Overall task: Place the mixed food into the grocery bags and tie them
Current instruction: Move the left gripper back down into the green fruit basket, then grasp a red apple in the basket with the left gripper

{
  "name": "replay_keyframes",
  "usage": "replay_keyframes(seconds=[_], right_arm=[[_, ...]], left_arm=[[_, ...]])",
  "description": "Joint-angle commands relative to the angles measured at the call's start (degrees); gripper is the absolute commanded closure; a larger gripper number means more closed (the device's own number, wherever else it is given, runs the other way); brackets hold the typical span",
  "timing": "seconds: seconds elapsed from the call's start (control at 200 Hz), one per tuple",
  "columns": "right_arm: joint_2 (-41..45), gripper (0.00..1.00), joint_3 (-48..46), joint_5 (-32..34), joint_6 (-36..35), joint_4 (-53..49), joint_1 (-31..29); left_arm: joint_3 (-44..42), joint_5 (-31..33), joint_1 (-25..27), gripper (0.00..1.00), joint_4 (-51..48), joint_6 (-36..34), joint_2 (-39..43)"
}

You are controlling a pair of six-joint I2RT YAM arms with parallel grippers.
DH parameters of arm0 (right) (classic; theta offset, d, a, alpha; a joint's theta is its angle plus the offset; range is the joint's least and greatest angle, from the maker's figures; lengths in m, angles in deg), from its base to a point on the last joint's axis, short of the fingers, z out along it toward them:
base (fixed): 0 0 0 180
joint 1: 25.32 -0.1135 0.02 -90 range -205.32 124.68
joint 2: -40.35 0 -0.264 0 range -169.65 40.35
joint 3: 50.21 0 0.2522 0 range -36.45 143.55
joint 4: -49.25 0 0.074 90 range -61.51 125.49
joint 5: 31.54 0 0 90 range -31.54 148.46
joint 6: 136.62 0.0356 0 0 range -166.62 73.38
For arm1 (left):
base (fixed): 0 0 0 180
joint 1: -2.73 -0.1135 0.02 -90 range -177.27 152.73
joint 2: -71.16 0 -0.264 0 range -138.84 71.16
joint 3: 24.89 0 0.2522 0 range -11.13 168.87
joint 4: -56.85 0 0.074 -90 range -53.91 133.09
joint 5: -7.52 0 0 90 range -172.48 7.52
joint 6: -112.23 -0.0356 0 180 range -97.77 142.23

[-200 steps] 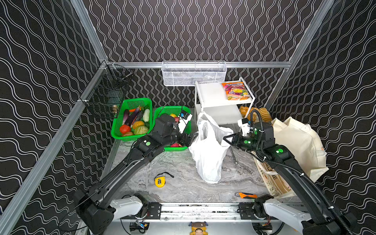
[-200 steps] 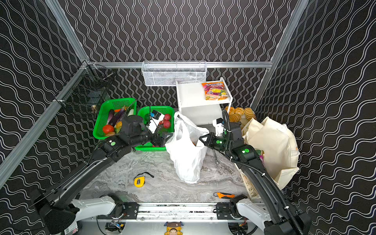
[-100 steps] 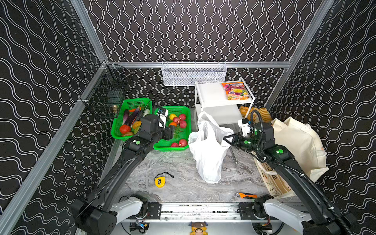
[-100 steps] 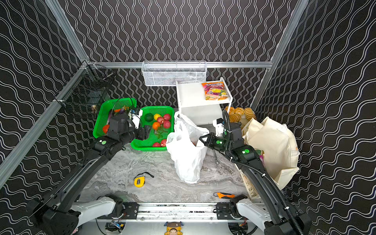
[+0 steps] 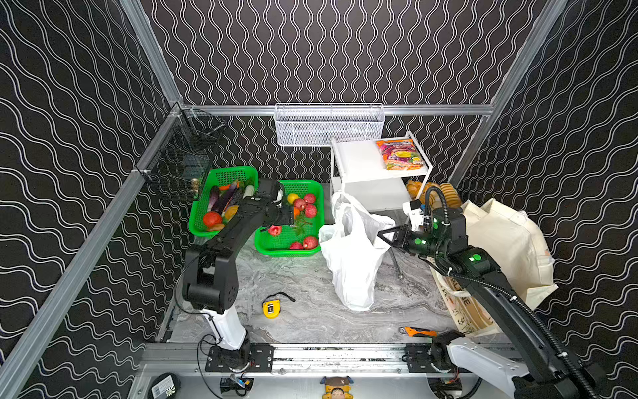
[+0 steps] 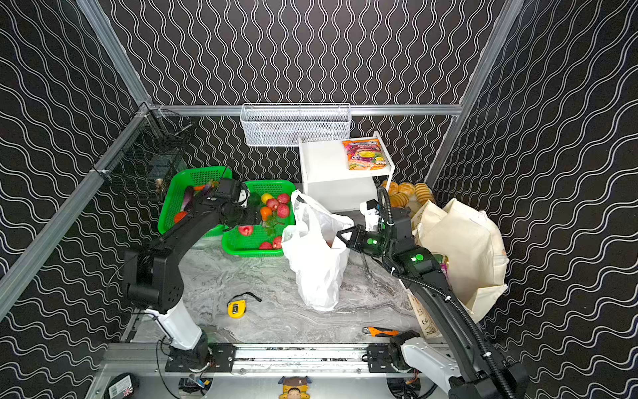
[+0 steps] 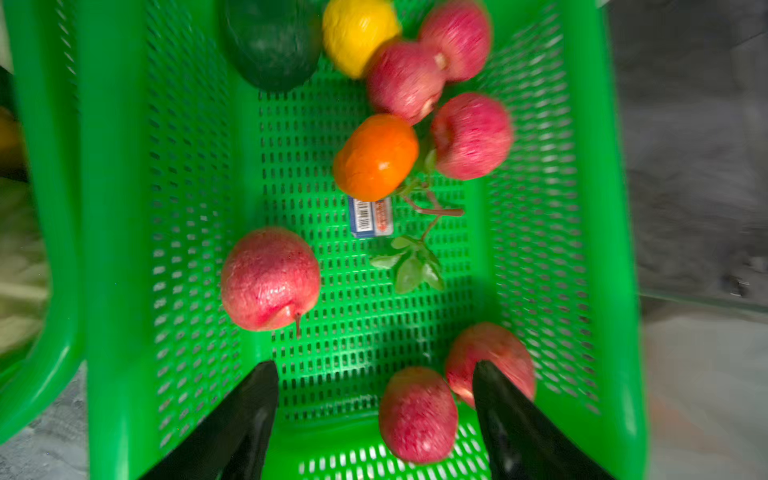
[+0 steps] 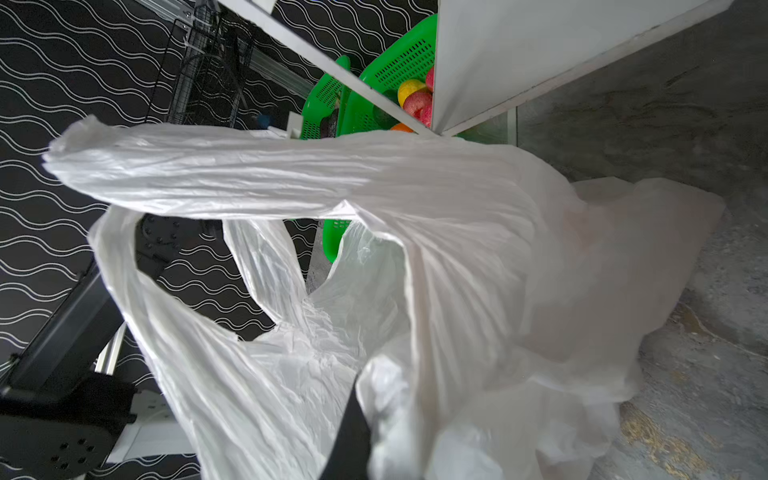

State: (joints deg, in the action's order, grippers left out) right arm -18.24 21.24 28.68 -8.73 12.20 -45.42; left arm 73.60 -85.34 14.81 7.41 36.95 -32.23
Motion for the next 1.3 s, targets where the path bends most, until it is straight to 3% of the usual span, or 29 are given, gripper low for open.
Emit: replay_keyframes(seconds=[0.0,0.22,0.491,0.721,0.906,1.051,1.196,1.296], right_arm=[[0.3,1.00,0.1,-0.6,-0.8,2.0,0.0],[0.2,1.00,0.8,0.3,-1.0,1.0,0.1],[0.8,1.00,1.0,1.2,-2.1,1.1,0.1],[-0.2,1.00,1.3,0.5,-1.7,1.8,0.1],[0.3,1.00,1.0,0.6,-1.4,1.8,0.0],[0.9,1.00,0.8,0.9,-1.1,1.8,0.0],[1.3,1.00,0.2,0.9,-0.7,2.5,0.1],[1.3,1.00,-0.1,0.6,-0.2,3.3,0.0]], left_arm=[[3.4,5.9,0.0,0.23,-6.1,-2.2,-4.3],[10.7,12.1,-0.2,0.21,-9.9,-12.4,-12.6],[14.4,19.0,-0.1,0.16,-11.4,-15.9,-16.9],[13.8,17.0,-0.1,0.19,-10.3,-15.2,-18.8],[13.6,15.9,0.0,0.30,-10.2,-14.4,-19.4],[12.6,15.2,0.0,0.41,-10.3,-13.9,-18.1],[9.3,12.6,0.0,0.41,-7.9,-12.2,-10.2],[6.7,6.2,-0.1,0.41,-5.6,-11.0,-2.1]])
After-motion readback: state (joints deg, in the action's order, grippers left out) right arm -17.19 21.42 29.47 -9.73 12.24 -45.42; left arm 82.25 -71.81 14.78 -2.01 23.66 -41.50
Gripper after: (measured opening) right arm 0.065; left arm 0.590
